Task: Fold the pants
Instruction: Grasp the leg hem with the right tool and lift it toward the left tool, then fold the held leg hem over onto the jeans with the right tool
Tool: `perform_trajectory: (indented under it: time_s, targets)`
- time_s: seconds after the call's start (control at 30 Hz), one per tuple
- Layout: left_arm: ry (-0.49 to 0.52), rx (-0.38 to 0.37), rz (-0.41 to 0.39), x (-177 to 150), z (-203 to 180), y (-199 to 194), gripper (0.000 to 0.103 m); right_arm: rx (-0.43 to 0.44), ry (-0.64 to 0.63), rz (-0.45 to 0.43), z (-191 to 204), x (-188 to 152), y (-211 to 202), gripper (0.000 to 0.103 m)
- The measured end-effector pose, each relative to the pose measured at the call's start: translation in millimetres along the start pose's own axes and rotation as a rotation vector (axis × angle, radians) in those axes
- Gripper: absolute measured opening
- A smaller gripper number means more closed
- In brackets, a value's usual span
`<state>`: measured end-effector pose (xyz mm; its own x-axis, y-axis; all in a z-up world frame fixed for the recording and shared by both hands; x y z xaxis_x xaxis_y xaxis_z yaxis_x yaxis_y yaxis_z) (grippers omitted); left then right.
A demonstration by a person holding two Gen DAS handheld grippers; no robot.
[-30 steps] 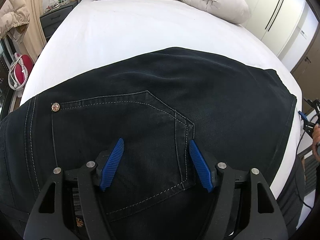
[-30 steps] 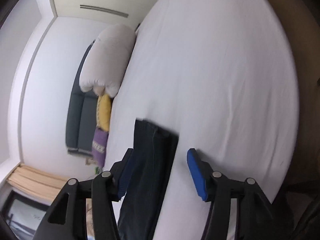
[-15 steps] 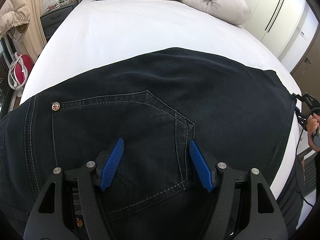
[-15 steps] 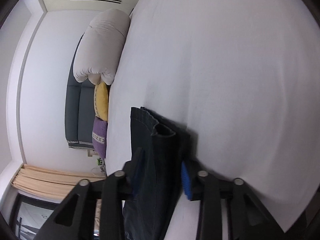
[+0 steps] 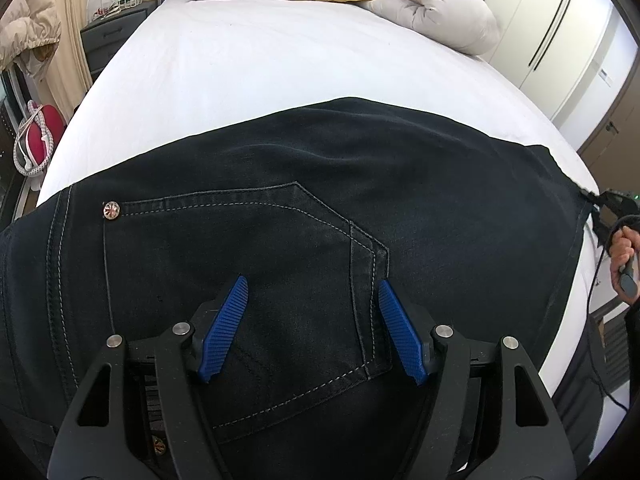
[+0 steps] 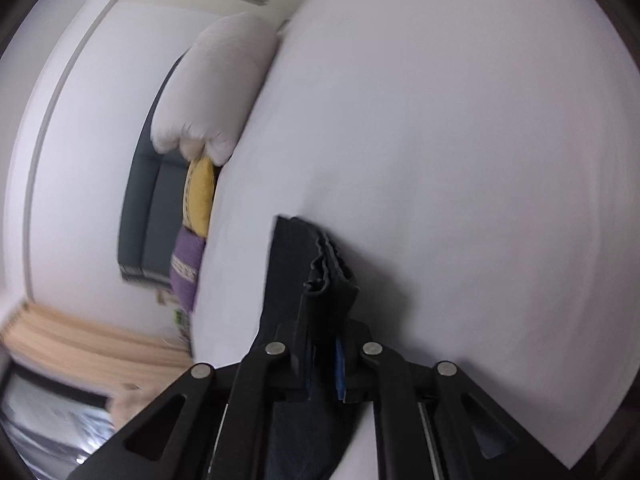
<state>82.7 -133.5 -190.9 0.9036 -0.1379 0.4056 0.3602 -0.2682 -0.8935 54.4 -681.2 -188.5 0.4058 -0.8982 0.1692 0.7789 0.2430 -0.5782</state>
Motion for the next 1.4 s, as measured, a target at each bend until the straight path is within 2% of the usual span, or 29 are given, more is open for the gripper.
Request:
perform_trajectory:
  time_s: [0.1, 0.17, 0.2, 0.23, 0.3, 0.33, 0.4, 0.43, 0.47, 0.63, 0.8, 0.9, 1.1, 1.13, 1.2, 1.23, 1.27, 1.3, 1.37, 1.4]
  targets:
    - [-0.006, -0.007, -0.005, -0.4, 2.7, -0.5, 0.067, -0.066, -0.236, 0.027, 57.9, -28.4, 5.8, 0.009]
    - [-0.011, -0.011, -0.008, -0.3, 4.6, -1.7, 0.067, -0.118, -0.448, 0.070, 101.4, -68.5, 16.3, 0.009]
    - [-0.014, -0.014, -0.011, -0.5, 5.9, -2.3, 0.067, -0.161, -0.604, 0.109, 126.6, -105.3, 27.3, 0.009]
    - [-0.018, -0.018, -0.012, -0.6, 6.9, -2.9, 0.067, -0.190, -0.707, 0.134, 138.7, -131.6, 35.2, 0.009]
    - [-0.039, -0.031, -0.013, 0.0, 10.3, -5.7, 0.067, -0.242, -0.917, 0.204, 155.7, -195.6, 56.6, 0.009]
    - [-0.059, -0.044, -0.011, 0.4, 12.9, -7.8, 0.067, -0.282, -1.053, 0.253, 157.9, -238.5, 72.8, 0.009]
    - [-0.116, -0.083, -0.007, 2.3, 17.4, -13.6, 0.069, -0.353, -1.195, 0.291, 150.7, -280.6, 94.0, 0.009]
    - [-0.143, -0.112, -0.003, 3.1, 18.7, -15.7, 0.075, -0.423, -1.279, 0.287, 140.3, -299.5, 106.8, 0.009]
    - [-0.172, -0.146, 0.004, 3.8, 19.6, -17.5, 0.079, -0.449, -1.311, 0.270, 137.1, -304.4, 109.3, 0.010]
    - [-0.308, -0.365, 0.033, 15.6, 8.2, -26.0, 0.083, -0.467, -1.368, 0.210, 141.1, -302.5, 103.1, 0.009]
    - [-0.333, -0.557, 0.076, 37.1, -29.1, -25.8, 0.088, -0.464, -1.468, 0.107, 164.0, -318.6, 82.4, 0.009]
    - [-0.340, -0.611, 0.113, 50.0, -45.1, -17.4, 0.090, -0.451, -1.505, 0.089, 173.5, -330.8, 81.8, 0.009]
    - [-0.350, -0.620, 0.219, 56.9, -58.2, 9.7, 0.090, -0.417, -1.597, 0.084, 186.6, -366.7, 82.5, 0.009]
    - [-0.351, -0.624, 0.227, 56.6, -57.7, 11.8, 0.087, -0.413, -1.610, 0.087, 188.0, -371.9, 83.4, 0.009]
    - [-0.340, -0.624, 0.243, 54.8, -59.3, 16.5, 0.071, -0.398, -1.634, 0.097, 190.9, -383.4, 84.3, 0.009]
    - [-0.333, -0.623, 0.254, 53.1, -58.5, 17.8, 0.048, -0.393, -1.645, 0.100, 192.7, -386.8, 84.8, 0.009]
    - [-0.330, -0.620, 0.260, 51.4, -57.2, 19.2, 0.030, -0.388, -1.657, 0.102, 193.0, -390.6, 84.6, 0.009]
    - [-0.325, -0.612, 0.261, 49.7, -53.6, 19.2, 0.027, -0.379, -1.674, 0.103, 195.7, -396.2, 84.7, 0.009]
    - [-0.315, -0.600, 0.238, 49.0, -46.0, 14.7, 0.011, -0.367, -1.698, 0.106, 198.0, -402.9, 85.5, 0.009]
    - [-0.312, -0.597, 0.226, 48.8, -40.9, 11.1, 0.011, -0.362, -1.709, 0.106, 199.6, -406.6, 85.2, 0.009]
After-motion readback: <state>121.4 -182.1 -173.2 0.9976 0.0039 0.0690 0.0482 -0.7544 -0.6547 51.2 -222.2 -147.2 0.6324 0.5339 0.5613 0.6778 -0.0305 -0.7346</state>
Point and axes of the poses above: each gripper's, at about its wrist camera, not at the fingertips, and y roughly the way its jaws point, z to its left, x to its top, the point moved 7 cm from there along y, roughly the way its jaws point, and after that the axes turned 6 degrees about z, right-handed, at the moved point
